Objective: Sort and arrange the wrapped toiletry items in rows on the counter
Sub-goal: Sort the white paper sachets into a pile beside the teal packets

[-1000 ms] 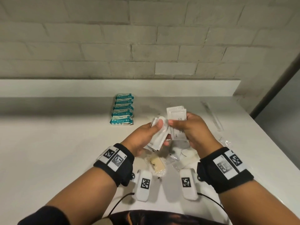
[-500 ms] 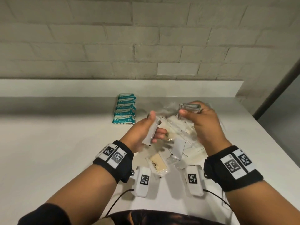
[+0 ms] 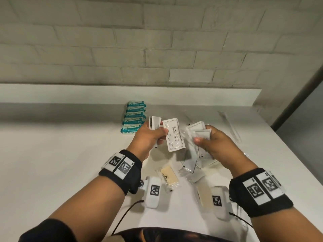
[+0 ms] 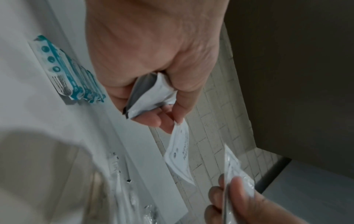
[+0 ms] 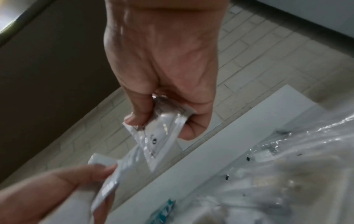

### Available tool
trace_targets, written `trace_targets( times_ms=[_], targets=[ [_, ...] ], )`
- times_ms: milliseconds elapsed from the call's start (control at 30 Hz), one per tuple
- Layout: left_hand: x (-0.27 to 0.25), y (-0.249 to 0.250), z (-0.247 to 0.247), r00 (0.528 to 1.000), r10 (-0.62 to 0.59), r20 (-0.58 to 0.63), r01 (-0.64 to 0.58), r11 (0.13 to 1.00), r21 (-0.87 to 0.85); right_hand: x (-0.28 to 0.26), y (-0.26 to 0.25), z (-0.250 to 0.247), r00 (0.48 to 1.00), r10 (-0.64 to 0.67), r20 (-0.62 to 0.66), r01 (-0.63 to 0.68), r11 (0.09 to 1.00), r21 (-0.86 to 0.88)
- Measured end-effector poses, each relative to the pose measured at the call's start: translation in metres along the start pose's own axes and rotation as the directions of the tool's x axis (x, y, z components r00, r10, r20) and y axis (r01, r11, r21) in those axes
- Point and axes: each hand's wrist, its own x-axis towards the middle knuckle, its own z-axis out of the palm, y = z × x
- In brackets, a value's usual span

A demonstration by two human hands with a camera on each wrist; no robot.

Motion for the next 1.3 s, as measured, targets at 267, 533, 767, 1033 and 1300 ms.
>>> trace_targets(
  times_ms=[267,533,767,1033,1300],
  targets=[
    [-0.009,0.004,0.022,0.990,0.051,0.130,-0.045,0.998,-0.047,0.018,-0.011,0.029,0.995,0.086,0.042,-0.094,0.961,0.259],
    [-0.013,0.002,-0.002,0.944,-0.147,0.295,0.203,0.965,-0.167,0.020,-0.008,0.021,0.987,0.156,-0.038,-0.117,0.860,0.498],
    [-0.016,0.004,0.009,0.951,-0.115,0.287,0.130,0.991,-0.036,0.016,-0.023,0.029,0.998,0.061,0.021,-0.064,0.890,0.452],
    [-0.010,0.004,0.013,0.983,-0.099,0.157,0.111,0.991,-0.069,0.015,-0.025,0.021,1.000,-0.007,-0.019,0.012,0.950,0.313],
    [-0.006,0.000,0.020,0.996,0.087,0.017,-0.087,0.996,0.023,0.011,-0.004,0.045,0.988,0.141,0.056,-0.151,0.898,0.414]
  ],
)
